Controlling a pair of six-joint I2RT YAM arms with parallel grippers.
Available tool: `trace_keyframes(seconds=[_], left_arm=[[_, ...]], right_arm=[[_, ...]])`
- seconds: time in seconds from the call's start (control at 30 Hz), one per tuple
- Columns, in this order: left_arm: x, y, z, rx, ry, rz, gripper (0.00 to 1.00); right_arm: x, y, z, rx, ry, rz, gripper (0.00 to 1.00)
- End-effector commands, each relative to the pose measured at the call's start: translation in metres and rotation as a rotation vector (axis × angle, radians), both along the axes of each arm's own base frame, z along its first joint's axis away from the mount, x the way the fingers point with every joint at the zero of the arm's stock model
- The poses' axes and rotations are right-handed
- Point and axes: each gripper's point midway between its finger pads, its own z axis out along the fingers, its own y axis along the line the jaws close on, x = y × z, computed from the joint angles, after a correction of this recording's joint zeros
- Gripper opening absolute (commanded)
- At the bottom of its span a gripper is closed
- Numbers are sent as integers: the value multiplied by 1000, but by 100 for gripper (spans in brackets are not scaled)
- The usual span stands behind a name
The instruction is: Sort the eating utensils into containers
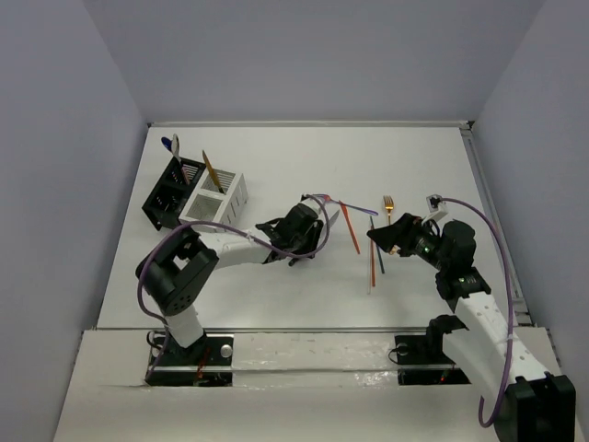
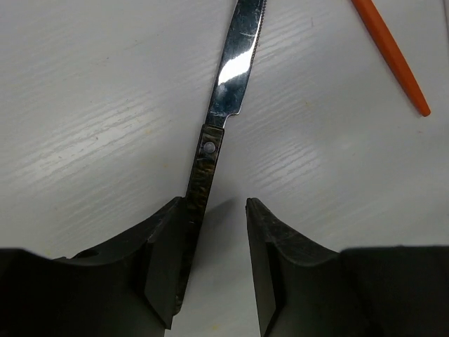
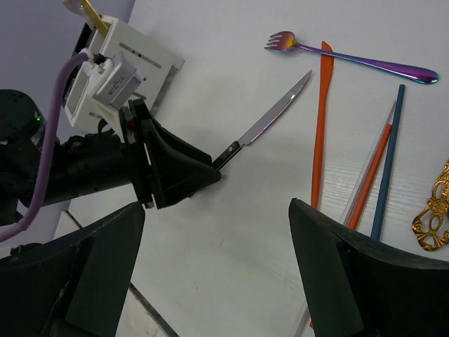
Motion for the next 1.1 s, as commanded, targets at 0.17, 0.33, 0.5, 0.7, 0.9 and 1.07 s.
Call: trace_keyframes(seconds=[0.17, 0.33, 0.5, 0.7, 0.9, 1.07], left_arm=[[25, -11, 1, 73, -76, -26, 39], [28, -9, -14, 128, -66, -38, 39], [31, -8, -22, 155, -63, -36, 39], [34, -11, -29, 181, -57, -50, 34], [19, -9, -38, 207, -22, -85, 0], [-9, -14, -35, 215, 8, -141, 0]], right_arm=[[2, 3, 9, 5, -55, 15, 89], [2, 3, 8, 6, -52, 15, 89], [2, 3, 8, 5, -52, 12, 89], [3, 3, 8, 6, -50, 10, 89], [3, 3, 8, 5, -52, 11, 89], [1, 5, 8, 5, -54, 20, 89]])
